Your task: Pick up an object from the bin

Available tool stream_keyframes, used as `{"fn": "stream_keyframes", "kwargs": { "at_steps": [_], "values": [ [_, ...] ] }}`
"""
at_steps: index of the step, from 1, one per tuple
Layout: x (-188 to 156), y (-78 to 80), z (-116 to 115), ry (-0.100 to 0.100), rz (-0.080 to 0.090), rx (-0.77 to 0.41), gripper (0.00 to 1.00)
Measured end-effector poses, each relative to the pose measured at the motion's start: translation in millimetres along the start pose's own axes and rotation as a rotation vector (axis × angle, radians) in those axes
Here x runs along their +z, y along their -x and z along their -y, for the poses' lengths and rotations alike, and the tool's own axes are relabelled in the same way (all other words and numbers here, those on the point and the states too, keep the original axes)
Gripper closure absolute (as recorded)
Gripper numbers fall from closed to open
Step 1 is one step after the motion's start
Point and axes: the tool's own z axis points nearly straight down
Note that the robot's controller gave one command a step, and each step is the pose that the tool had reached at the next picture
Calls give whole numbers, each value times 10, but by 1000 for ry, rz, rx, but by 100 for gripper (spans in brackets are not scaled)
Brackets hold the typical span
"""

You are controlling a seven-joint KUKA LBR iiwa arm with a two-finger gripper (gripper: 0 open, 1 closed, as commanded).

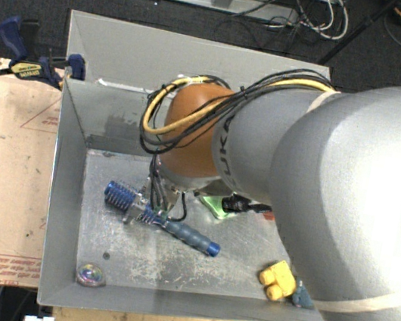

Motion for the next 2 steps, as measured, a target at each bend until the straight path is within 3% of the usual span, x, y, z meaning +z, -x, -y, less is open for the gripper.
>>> {"fn": "stream_keyframes", "kwargs": {
  "at_steps": [1, 2],
  "values": [
    [-975, 25, -22, -3, -2, -2, 100],
    [-1016, 26, -25, -8, -8, -5, 100]
  ]
}}
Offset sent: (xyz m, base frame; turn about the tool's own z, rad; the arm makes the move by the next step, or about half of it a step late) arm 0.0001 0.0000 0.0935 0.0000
